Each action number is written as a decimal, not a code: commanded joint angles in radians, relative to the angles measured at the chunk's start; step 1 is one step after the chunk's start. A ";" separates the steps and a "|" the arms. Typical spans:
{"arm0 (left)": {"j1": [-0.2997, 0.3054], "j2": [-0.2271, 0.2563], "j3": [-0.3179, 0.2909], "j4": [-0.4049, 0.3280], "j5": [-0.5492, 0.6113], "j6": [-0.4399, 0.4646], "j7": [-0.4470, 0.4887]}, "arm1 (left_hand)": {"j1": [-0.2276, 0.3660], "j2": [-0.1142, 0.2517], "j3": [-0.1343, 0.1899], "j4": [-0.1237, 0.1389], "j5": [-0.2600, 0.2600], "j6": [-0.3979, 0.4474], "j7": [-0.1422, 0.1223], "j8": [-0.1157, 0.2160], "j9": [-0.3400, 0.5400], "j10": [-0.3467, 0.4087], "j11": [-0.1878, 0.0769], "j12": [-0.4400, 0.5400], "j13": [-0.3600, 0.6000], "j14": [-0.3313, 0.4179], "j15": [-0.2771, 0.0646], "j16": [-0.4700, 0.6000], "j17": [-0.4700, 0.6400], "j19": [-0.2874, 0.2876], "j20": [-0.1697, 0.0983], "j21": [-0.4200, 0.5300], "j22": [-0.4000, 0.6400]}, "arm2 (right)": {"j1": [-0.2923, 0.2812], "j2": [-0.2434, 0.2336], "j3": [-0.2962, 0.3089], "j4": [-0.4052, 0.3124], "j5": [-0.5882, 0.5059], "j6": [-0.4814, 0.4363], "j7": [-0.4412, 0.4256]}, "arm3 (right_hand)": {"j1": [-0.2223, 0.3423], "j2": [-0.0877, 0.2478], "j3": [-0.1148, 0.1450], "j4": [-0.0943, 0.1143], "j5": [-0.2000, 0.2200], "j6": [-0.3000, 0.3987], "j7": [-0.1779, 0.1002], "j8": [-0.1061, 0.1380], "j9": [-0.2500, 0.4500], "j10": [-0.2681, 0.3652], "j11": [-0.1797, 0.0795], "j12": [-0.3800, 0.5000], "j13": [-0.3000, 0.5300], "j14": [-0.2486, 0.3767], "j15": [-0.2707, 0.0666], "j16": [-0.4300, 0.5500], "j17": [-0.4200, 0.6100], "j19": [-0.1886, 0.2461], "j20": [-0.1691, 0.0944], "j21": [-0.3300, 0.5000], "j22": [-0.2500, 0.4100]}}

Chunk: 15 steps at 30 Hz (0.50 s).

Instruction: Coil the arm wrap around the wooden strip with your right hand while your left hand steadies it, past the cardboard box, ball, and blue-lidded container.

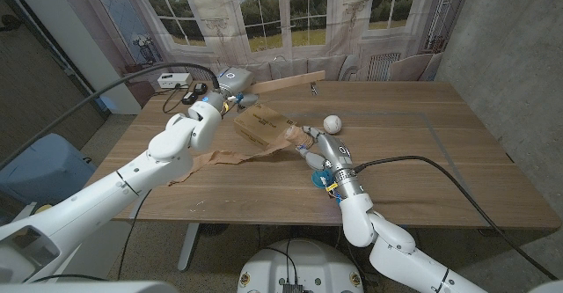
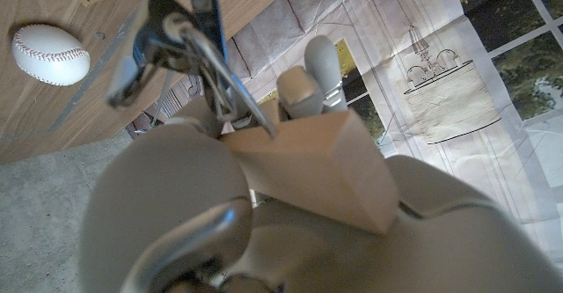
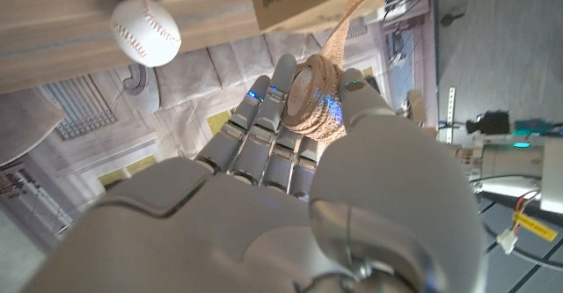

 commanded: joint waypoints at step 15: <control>-0.041 -0.010 0.014 0.054 -0.053 -0.068 -0.001 | -0.007 0.004 0.007 -0.005 0.011 -0.012 0.018 0.015 -0.002 -0.002 -0.030 0.004 0.000 0.007 0.007 0.001 0.012 0.006 -0.053 0.002 0.004 | -0.021 0.085 0.083 0.035 -0.050 0.071 -0.430 | 0.036 0.109 0.021 0.033 0.012 0.369 -0.069 0.101 0.025 0.238 -0.087 0.072 0.020 0.022 -0.132 -0.005 0.022 -0.003 -0.030 0.023 0.014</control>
